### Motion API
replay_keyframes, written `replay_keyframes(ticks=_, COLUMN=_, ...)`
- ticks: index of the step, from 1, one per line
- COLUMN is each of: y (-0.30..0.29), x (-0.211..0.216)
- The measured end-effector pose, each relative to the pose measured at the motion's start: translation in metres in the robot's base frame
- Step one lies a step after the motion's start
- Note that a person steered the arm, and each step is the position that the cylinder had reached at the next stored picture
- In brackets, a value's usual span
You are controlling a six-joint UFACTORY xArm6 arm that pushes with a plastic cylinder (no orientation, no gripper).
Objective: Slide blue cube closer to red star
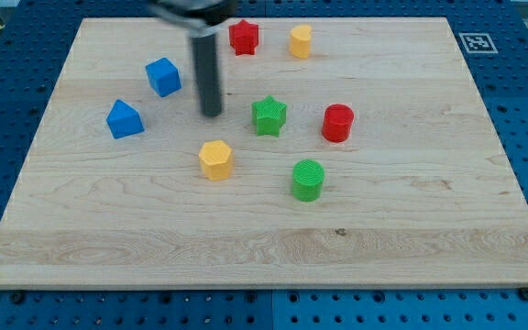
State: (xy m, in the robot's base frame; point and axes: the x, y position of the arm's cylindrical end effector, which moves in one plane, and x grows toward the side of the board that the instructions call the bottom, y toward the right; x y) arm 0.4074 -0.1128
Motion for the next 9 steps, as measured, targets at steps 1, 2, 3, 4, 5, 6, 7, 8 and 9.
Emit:
replay_keyframes(ticks=1, y=-0.071, x=-0.013)
replay_keyframes(ticks=2, y=-0.088, x=-0.029)
replay_keyframes(ticks=3, y=-0.075, x=-0.037)
replay_keyframes(ticks=4, y=-0.072, x=-0.069)
replay_keyframes(ticks=5, y=-0.064, x=-0.089)
replay_keyframes(ticks=6, y=-0.057, x=-0.067)
replay_keyframes(ticks=7, y=-0.047, x=-0.042)
replay_keyframes(ticks=8, y=-0.034, x=-0.048)
replay_keyframes(ticks=9, y=-0.031, x=-0.058)
